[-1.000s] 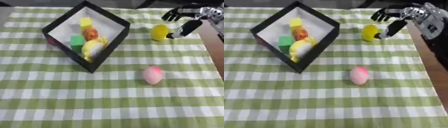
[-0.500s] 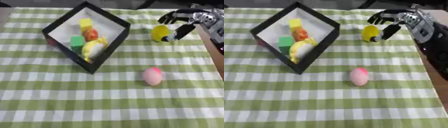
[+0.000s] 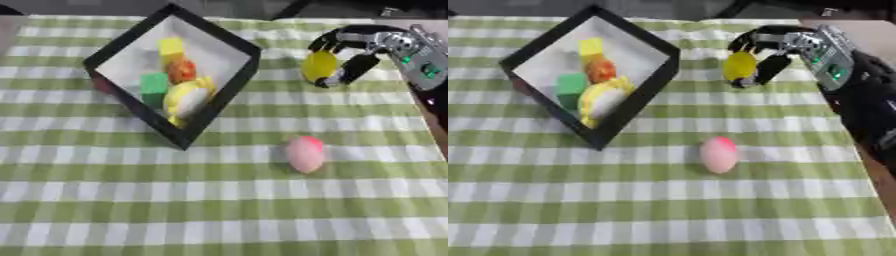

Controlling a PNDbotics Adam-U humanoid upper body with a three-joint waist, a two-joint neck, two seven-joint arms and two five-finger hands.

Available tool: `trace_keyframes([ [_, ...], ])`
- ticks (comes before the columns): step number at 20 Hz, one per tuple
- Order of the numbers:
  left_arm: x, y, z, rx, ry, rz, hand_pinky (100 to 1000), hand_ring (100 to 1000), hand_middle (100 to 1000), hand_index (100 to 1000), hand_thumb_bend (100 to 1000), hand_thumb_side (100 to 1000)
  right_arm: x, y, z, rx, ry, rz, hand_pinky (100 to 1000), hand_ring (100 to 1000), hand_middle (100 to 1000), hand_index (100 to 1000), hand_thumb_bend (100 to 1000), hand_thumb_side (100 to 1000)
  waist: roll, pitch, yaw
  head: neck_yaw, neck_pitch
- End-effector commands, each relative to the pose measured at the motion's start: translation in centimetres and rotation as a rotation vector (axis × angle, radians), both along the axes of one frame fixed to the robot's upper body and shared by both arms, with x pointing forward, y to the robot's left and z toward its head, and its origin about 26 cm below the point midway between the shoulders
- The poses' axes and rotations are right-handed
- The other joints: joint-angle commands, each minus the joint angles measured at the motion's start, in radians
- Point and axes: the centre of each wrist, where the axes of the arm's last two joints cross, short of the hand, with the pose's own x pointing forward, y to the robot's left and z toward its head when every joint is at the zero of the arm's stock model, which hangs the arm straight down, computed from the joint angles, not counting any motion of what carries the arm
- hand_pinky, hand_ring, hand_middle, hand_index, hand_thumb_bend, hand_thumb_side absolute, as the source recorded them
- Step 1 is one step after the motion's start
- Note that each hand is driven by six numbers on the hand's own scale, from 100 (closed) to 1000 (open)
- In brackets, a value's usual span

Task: Pick up objects on the table and place them in the box.

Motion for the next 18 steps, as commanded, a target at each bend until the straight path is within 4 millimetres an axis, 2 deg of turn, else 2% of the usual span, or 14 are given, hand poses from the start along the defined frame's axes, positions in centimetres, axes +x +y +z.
trace_keyframes([
  [1, -0.2, 0.2, 0.8, 0.003, -0.029, 0.001, 843, 794, 798, 775, 283, 658, 0.1, -0.3, 1.2, -0.009, -0.035, -0.013, 862, 848, 777, 865, 411, 247, -0.009, 0.004, 0.002, -0.002, -0.012],
  [3, -0.2, 0.2, 0.8, 0.002, -0.029, -0.001, 843, 794, 798, 775, 283, 658, 0.1, -0.3, 1.2, -0.011, -0.038, -0.015, 862, 848, 777, 865, 411, 247, -0.009, 0.004, 0.002, -0.002, -0.013],
  [4, -0.2, 0.2, 0.8, 0.002, -0.029, -0.001, 844, 794, 797, 775, 282, 658, 0.1, -0.2, 1.1, -0.012, -0.04, -0.016, 854, 824, 711, 822, 410, 175, -0.009, 0.004, 0.002, -0.002, -0.013],
  [5, -0.2, 0.2, 0.8, 0.001, -0.03, 0.0, 844, 794, 797, 775, 282, 658, 0.2, -0.2, 1.0, -0.016, -0.043, -0.017, 853, 823, 708, 821, 404, 179, -0.008, 0.004, 0.003, -0.003, -0.013],
  [6, -0.2, 0.2, 0.8, 0.0, -0.03, 0.0, 845, 794, 797, 775, 281, 659, 0.1, -0.2, 0.9, -0.019, -0.046, -0.02, 847, 809, 685, 808, 393, 133, -0.008, 0.005, 0.003, -0.003, -0.014],
  [8, -0.2, 0.2, 0.8, -0.001, -0.03, -0.001, 846, 794, 797, 775, 279, 660, -0.1, -0.6, 0.6, -0.025, -0.059, -0.026, 838, 790, 650, 790, 392, 100, -0.008, 0.006, 0.004, -0.004, -0.015],
  [13, -0.2, 0.2, 0.8, -0.004, -0.031, -0.003, 847, 794, 797, 774, 274, 664, -1.1, -1.4, 0.1, -0.013, -0.09, -0.047, 814, 743, 582, 726, 280, 100, -0.01, 0.007, 0.007, -0.005, -0.016],
  [16, -0.2, 0.1, 0.8, -0.006, -0.03, -0.005, 847, 794, 797, 774, 271, 667, -1.3, -1.3, 0.2, 0.011, -0.09, -0.047, 806, 741, 550, 691, 120, 100, -0.011, 0.007, 0.007, -0.005, -0.014],
  [18, -0.2, 0.1, 0.8, -0.006, -0.031, -0.005, 848, 794, 797, 774, 270, 667, -1.4, -1.1, 0.5, 0.025, -0.09, -0.045, 803, 737, 543, 683, 100, 100, -0.011, 0.006, 0.006, -0.004, -0.013],
])
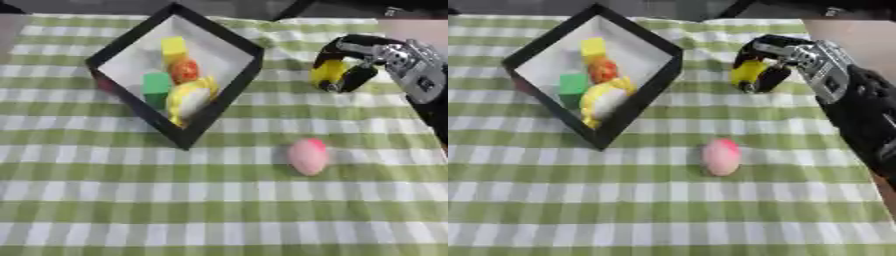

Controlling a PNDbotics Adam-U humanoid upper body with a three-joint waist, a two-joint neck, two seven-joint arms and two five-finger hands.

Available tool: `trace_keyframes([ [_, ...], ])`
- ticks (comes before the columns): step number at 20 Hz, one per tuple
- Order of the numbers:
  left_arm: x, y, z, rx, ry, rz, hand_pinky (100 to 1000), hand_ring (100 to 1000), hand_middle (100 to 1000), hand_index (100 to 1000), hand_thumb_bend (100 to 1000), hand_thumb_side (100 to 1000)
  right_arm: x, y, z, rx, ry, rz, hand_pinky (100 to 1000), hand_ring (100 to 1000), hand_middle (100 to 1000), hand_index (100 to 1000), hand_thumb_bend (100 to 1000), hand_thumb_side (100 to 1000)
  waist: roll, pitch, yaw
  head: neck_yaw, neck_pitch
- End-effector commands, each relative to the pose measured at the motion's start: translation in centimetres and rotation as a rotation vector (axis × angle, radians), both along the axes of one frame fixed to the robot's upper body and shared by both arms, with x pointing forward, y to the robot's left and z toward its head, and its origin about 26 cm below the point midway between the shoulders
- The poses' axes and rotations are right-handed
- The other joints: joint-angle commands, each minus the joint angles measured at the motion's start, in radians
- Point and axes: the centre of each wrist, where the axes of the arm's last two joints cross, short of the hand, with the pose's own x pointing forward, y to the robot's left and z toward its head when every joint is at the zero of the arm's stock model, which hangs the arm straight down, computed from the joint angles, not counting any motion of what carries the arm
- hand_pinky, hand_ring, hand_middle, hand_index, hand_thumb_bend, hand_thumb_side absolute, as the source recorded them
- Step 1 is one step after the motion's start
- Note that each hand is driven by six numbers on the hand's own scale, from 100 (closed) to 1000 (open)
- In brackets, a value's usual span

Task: Pick up objects on the table and place them in the box.

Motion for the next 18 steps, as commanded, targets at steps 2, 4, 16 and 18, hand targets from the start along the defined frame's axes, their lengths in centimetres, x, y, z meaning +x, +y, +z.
trace_keyframes([
  [2, -0.2, 0.2, 0.8, 0.008, -0.03, 0.0, 848, 794, 797, 774, 269, 667, -0.4, -0.5, 2.6, 0.007, -0.044, -0.004, 802, 735, 543, 684, 100, 100, -0.011, -0.001, -0.003, -0.001, -0.008],
  [4, -0.2, 0.2, 0.8, 0.008, -0.029, 0.002, 848, 795, 797, 774, 269, 666, -0.5, -0.4, 3.4, 0.011, -0.054, 0.002, 801, 731, 539, 679, 100, 100, -0.011, -0.004, -0.005, -0.001, -0.006],
  [16, -0.3, 0.5, 0.6, 0.014, -0.026, 0.014, 847, 795, 797, 774, 271, 661, -1.0, 2.1, 9.4, 0.034, -0.206, 0.077, 799, 717, 530, 667, 100, 100, -0.015, -0.026, -0.018, 0.003, 0.004],
  [18, -0.3, 0.6, 0.6, 0.016, -0.027, 0.017, 847, 795, 797, 773, 273, 659, -1.1, 3.3, 11.0, 0.032, -0.245, 0.11, 801, 718, 530, 666, 100, 100, -0.016, -0.029, -0.02, 0.003, 0.008],
])
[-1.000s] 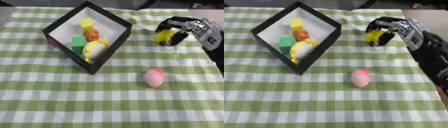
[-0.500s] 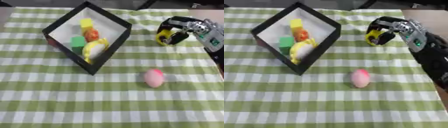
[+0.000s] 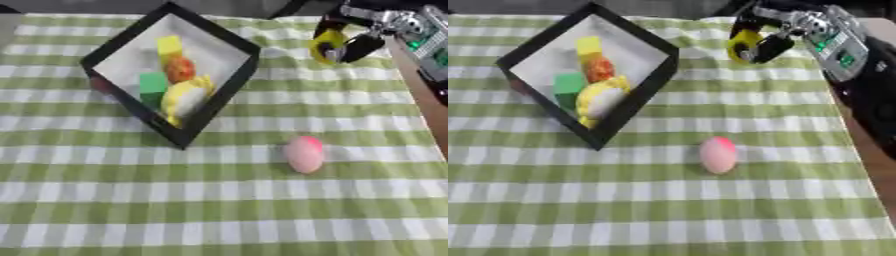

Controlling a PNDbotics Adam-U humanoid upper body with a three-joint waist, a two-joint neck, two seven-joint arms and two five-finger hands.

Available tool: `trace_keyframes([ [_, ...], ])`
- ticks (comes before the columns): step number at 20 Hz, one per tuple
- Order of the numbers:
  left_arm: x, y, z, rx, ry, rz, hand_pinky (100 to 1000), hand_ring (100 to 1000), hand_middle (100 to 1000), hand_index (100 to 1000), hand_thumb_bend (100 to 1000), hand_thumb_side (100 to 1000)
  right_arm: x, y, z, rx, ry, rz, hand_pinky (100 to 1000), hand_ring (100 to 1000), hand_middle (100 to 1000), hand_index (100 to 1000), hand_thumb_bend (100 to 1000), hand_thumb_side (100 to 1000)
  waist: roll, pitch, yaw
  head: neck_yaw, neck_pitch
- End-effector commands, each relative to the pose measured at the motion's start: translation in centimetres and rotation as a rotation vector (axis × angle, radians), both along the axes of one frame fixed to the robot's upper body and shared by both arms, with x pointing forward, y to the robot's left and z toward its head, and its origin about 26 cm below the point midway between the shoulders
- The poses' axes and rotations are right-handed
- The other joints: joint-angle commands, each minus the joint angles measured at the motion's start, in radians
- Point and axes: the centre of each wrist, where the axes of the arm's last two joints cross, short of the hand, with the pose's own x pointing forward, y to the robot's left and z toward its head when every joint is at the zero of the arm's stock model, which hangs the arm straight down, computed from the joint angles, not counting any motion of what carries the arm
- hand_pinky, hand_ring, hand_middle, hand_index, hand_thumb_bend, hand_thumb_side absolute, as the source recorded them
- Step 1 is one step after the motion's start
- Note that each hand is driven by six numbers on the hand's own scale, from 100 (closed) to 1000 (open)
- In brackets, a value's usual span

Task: Pick up objects on the table and place them in the box.

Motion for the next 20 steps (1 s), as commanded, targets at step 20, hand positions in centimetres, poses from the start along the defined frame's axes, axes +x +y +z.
trace_keyframes([
  [20, -0.1, -0.9, 5.8, 0.065, -0.364, -0.039, 831, 784, 796, 780, 311, 523, 1.1, 13.5, 5.4, -0.02, -0.171, 0.257, 805, 718, 534, 666, 100, 100, -0.016, -0.066, 0.065, -0.086, 0.023],
])
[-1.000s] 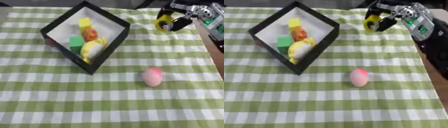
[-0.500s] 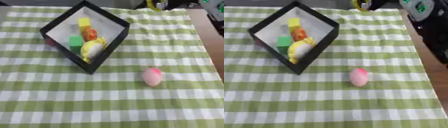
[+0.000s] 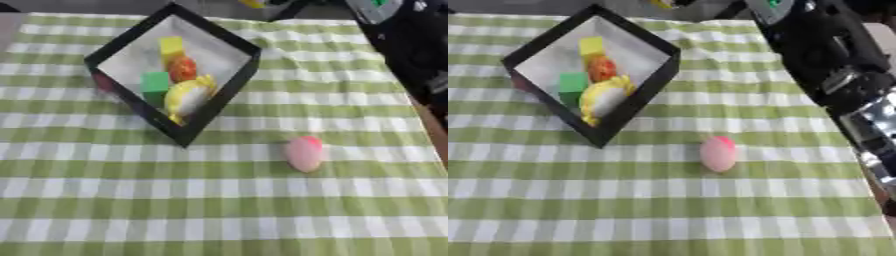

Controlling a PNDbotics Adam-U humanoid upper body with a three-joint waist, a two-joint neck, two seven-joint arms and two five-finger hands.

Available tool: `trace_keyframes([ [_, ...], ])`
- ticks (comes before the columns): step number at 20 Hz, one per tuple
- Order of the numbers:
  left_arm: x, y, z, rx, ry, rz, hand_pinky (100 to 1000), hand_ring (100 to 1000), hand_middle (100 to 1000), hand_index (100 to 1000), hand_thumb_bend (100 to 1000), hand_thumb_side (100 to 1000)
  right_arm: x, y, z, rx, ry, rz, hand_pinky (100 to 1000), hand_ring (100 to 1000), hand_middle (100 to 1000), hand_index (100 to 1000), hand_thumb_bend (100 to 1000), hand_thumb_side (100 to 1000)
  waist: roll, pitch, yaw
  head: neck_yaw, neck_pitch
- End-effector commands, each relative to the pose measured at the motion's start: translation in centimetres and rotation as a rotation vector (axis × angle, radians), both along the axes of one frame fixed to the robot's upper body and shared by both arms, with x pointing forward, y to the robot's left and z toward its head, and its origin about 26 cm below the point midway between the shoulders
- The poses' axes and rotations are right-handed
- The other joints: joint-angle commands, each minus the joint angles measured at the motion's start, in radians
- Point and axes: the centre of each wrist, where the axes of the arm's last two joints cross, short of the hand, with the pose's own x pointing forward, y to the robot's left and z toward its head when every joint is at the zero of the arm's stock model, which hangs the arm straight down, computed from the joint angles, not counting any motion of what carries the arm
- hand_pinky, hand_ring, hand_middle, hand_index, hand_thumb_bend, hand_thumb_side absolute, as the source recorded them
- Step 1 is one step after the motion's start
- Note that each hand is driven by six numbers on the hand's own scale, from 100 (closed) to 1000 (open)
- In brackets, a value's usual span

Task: Pick up objects on the table and place them in the box.

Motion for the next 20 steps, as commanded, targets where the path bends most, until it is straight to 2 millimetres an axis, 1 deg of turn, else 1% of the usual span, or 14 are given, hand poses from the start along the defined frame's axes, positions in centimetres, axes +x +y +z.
trace_keyframes([
  [1, -0.3, 0.0, 2.2, 0.048, -0.132, -0.007, 831, 784, 796, 782, 315, 512, 0.0, 2.5, 0.5, -0.018, -0.038, 0.039, 805, 718, 534, 666, 100, 100, -0.004, -0.041, 0.008, -0.028, 0.007],
  [4, -0.2, -0.3, 2.9, 0.065, -0.17, -0.027, 831, 784, 796, 782, 315, 510, 0.2, 4.8, -0.7, -0.038, -0.034, 0.074, 804, 717, 546, 666, 100, 100, -0.004, -0.042, 0.016, -0.043, 0.01],
  [6, -0.2, -0.5, 3.1, 0.068, -0.174, -0.036, 832, 785, 796, 782, 314, 512, 0.2, 6.3, -2.0, -0.058, -0.024, 0.095, 804, 717, 547, 666, 100, 100, -0.004, -0.04, 0.02, -0.048, 0.009],
  [8, -0.2, -0.6, 3.1, 0.068, -0.172, -0.043, 832, 785, 796, 782, 313, 515, 0.3, 7.3, -3.5, -0.076, -0.005, 0.105, 802, 717, 547, 666, 100, 100, -0.003, -0.037, 0.023, -0.05, 0.005],
  [12, -0.2, -0.7, 3.1, 0.062, -0.163, -0.049, 832, 785, 796, 781, 312, 521, 0.7, 8.2, -6.4, -0.122, 0.016, 0.102, 801, 719, 552, 667, 100, 100, -0.005, -0.033, 0.026, -0.041, -0.004],
  [15, -0.2, -0.7, 3.0, 0.061, -0.158, -0.051, 832, 785, 795, 781, 310, 525, 1.0, 8.1, -7.6, -0.15, 0.023, 0.098, 805, 736, 571, 685, 110, 100, -0.007, -0.031, 0.025, -0.037, -0.007],
  [16, -0.2, -0.7, 3.0, 0.062, -0.155, -0.05, 832, 785, 795, 781, 309, 525, 1.1, 8.1, -7.8, -0.16, 0.023, 0.097, 808, 744, 582, 696, 146, 100, -0.008, -0.031, 0.025, -0.036, -0.008],
  [17, -0.2, -0.6, 2.9, 0.062, -0.153, -0.05, 832, 785, 795, 781, 308, 526, 1.1, 8.0, -7.9, -0.169, 0.021, 0.095, 816, 766, 613, 729, 228, 100, -0.008, -0.03, 0.024, -0.036, -0.008],
  [18, -0.2, -0.6, 2.9, 0.061, -0.151, -0.049, 832, 785, 795, 781, 308, 527, 1.1, 8.0, -7.9, -0.181, 0.018, 0.094, 824, 780, 633, 749, 280, 100, -0.008, -0.03, 0.024, -0.035, -0.007],
  [19, -0.2, -0.6, 2.9, 0.061, -0.15, -0.048, 832, 785, 795, 781, 307, 528, 1.2, 7.9, -7.8, -0.195, 0.013, 0.096, 839, 809, 687, 792, 359, 100, -0.008, -0.03, 0.023, -0.034, -0.007],
  [20, -0.2, -0.6, 2.8, 0.061, -0.148, -0.048, 832, 785, 795, 781, 306, 528, 1.1, 7.9, -7.6, -0.208, 0.009, 0.099, 847, 824, 709, 810, 389, 100, -0.008, -0.03, 0.023, -0.034, -0.007],
])
